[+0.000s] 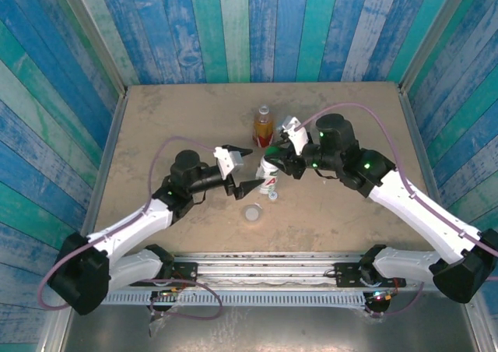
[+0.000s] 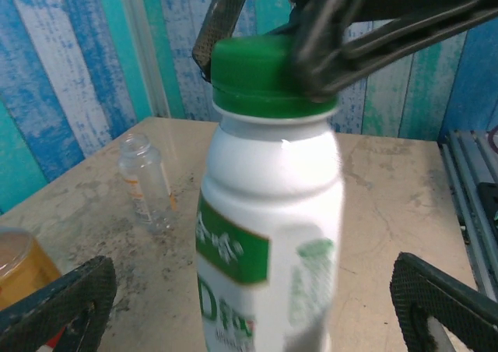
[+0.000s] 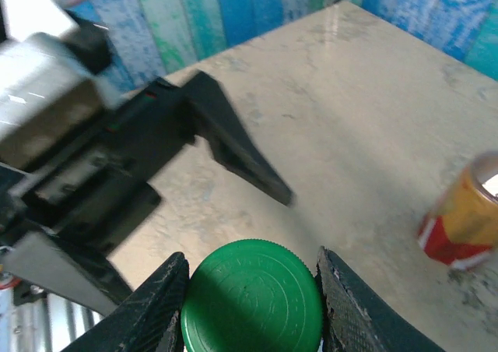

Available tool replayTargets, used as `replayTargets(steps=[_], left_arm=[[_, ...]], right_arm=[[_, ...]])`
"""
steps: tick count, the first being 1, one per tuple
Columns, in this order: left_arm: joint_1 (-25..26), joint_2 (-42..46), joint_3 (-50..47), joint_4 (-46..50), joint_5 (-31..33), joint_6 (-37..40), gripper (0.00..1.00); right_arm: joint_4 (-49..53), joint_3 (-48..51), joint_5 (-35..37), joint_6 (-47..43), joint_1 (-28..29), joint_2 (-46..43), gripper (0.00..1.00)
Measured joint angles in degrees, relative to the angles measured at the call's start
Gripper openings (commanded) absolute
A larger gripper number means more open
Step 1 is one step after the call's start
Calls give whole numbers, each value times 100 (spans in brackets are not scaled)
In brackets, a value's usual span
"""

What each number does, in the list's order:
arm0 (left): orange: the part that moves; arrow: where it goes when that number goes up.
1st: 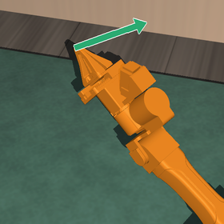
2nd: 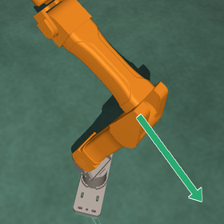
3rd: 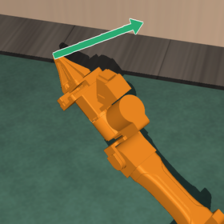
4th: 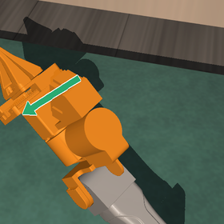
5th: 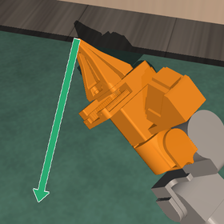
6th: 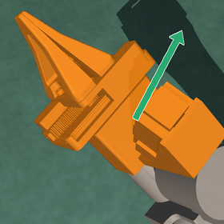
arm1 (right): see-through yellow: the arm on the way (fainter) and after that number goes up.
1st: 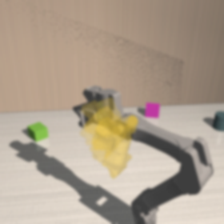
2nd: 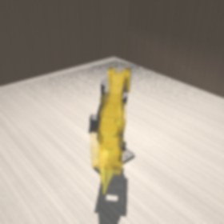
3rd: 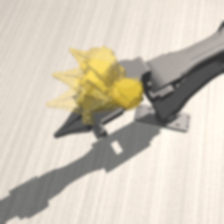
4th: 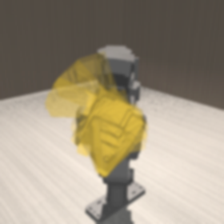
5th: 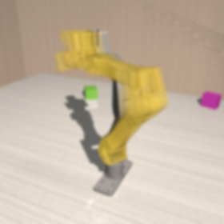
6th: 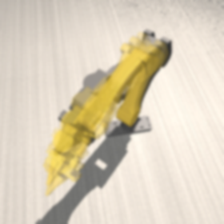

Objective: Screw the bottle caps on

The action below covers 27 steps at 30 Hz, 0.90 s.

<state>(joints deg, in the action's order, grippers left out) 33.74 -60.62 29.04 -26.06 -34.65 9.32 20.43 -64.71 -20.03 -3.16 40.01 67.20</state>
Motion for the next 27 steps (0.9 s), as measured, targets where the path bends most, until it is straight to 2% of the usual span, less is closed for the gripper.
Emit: replayTargets(steps=[5,9,13,19,27], left_arm=[[0,391,-452,-251,374,-229,94],[107,337,-793,-625,619,-472,94],[402,22,-800,-892,844,-525,94],[708,-678,-654,-1270,1075,-529,94],[796,-1182,-444,-1652,1226,-529,94]], right_arm=[[-94,243,367,83,-444,-129,32],[-177,387,898,223,-1095,-260,32],[-304,586,1440,367,-1803,-319,31],[-551,817,1733,614,-2863,-164,32],[-1338,905,1790,557,-3462,702,33]])
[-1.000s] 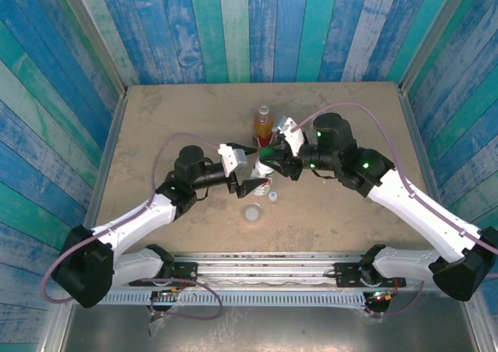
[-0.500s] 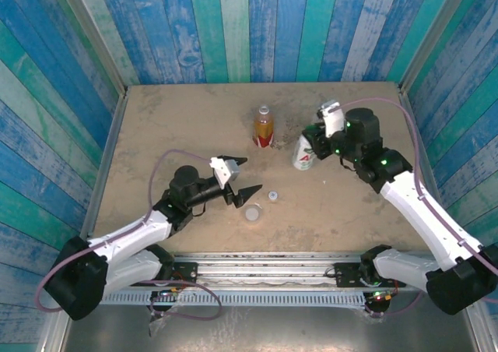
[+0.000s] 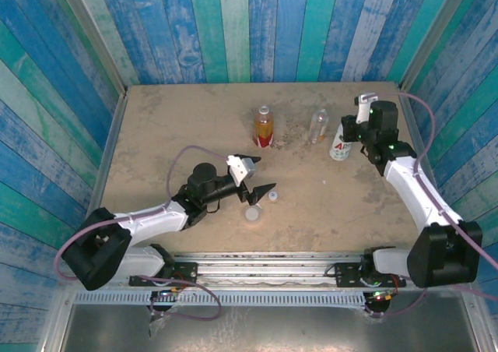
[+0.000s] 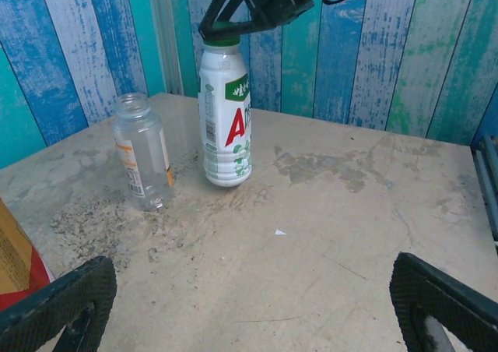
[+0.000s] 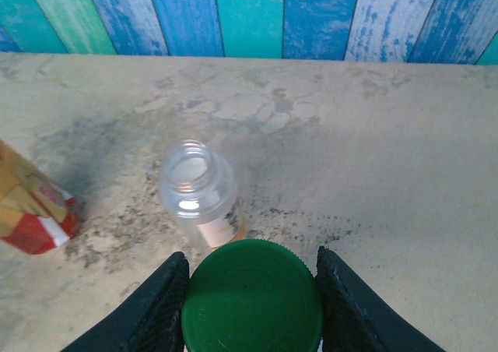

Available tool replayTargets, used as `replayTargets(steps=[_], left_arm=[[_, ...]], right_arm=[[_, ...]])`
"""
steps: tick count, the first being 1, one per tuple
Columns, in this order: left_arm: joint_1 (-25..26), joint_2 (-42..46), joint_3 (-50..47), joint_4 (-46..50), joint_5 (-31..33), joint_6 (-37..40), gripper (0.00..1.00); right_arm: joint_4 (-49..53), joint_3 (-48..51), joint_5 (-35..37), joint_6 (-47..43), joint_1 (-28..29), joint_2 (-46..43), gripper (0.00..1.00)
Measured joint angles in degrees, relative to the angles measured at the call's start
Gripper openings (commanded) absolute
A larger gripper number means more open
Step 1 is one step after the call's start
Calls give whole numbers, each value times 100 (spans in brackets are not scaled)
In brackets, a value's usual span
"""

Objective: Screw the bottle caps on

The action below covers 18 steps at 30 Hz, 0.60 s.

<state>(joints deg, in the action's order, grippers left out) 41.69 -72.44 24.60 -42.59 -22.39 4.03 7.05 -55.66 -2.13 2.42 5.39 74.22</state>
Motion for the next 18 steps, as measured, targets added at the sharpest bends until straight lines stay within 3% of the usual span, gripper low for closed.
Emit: replayTargets(steps=[9,18], left_arm=[[2,-20,4,24,63,17,94],[4,-20,4,24,94,20,94]], right_arm=[[-527,-26,-11,-179,-317,525,37],[-638,35,-116,-299,-380,533,68]])
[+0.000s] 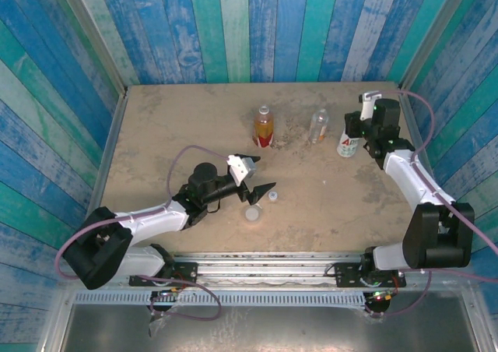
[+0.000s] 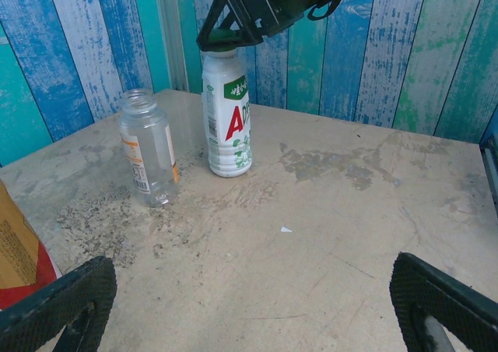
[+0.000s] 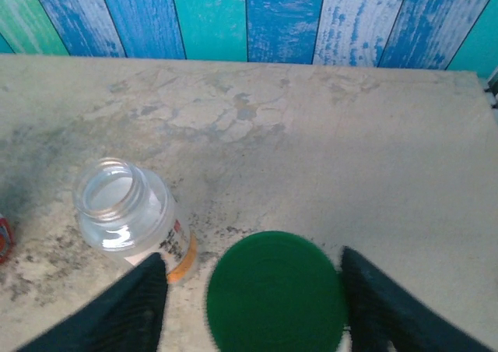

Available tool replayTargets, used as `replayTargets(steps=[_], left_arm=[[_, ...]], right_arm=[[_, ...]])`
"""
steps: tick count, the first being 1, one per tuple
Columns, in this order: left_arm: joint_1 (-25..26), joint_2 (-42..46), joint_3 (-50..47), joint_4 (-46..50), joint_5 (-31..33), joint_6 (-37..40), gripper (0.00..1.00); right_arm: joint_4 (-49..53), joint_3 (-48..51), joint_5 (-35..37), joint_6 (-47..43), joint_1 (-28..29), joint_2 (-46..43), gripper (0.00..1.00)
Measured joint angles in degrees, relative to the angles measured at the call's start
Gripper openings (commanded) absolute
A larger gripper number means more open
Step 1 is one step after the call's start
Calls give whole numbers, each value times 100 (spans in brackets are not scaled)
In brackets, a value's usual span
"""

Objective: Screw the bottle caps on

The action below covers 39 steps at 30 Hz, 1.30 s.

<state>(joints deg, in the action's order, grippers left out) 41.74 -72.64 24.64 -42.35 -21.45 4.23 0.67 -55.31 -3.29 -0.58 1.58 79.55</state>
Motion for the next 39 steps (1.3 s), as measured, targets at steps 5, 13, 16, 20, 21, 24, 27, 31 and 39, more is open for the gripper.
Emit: replayTargets(steps=[5,13,16,20,21,24,27,31,39], left_arm=[[0,0,4,0,39,-2,94],[0,0,17,35,170,-2,94],[0,0,17,46,208,-2,94],[0,0,31,90,238,0,94],[0,0,37,96,245,0,94],[0,0,48,103,258,0,94],[0,0,48,107,302,0,94],[0,0,48,107,348,0,94],[0,0,48,107,479,0,94]], right_arm=[[83,-11,-39,-72,0,-55,74],[295,-63,-122,-175,0,-247,73],[356,-63,-120,-208,0,-236,69],[363,-66,-125,-245,0,-140,55],[369,-66,-122,-247,0,-107,51],[424,-72,-122,-251,0,-37,41],[448,-79,-149,-260,-7,-35,38],[468,-79,-240,-334,-13,-39,38],[682,-61,-988,-459,144,-256,38]])
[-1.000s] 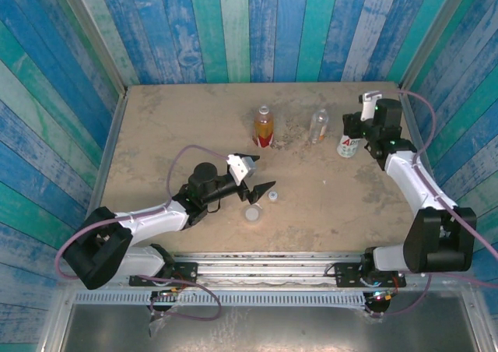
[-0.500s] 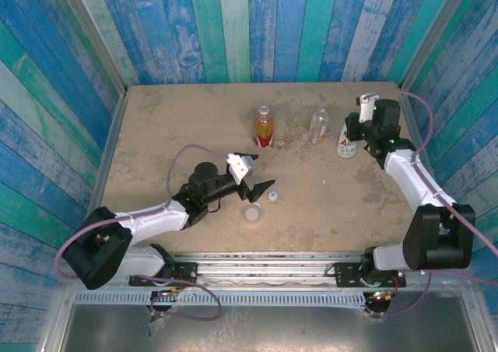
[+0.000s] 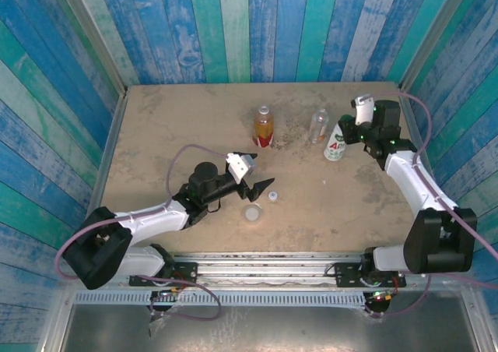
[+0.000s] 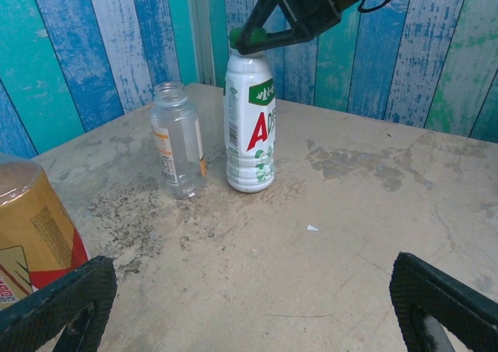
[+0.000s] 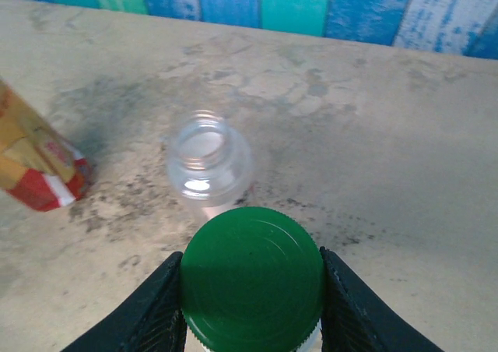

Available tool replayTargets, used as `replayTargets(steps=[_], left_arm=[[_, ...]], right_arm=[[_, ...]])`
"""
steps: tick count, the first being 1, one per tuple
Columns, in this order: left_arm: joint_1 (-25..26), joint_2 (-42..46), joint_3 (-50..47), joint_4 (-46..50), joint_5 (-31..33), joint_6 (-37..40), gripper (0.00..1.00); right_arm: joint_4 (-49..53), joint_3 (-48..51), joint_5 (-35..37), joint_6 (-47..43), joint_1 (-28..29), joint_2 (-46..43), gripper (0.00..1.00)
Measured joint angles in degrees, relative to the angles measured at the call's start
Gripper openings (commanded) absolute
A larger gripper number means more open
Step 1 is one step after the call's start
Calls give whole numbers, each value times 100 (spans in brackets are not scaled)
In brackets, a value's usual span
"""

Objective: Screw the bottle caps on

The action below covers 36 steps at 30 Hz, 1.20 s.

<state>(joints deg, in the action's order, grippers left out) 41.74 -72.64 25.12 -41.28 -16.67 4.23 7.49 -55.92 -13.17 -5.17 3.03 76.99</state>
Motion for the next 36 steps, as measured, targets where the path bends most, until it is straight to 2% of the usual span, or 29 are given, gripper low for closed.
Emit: replayTargets(steps=[9,15,28,34,36], left_arm=[[-68,7,-28,-22,98,-44,94],[-216,55,-221,-13,120,-155,94],[-238,339,-313,28,160,-170,94],[-249,387,-352,52,168,-173,94],[-267,387,-367,70,175,-173,94]], right_arm=[[-13,7,-15,-26,1123,-127,39],[-122,-503,343,-22,1740,603,39],[-422,-1943,890,155,1908,2201,40],[-490,-2422,979,173,1908,2651,46],[-494,-2511,1010,153,1910,2732,52]])
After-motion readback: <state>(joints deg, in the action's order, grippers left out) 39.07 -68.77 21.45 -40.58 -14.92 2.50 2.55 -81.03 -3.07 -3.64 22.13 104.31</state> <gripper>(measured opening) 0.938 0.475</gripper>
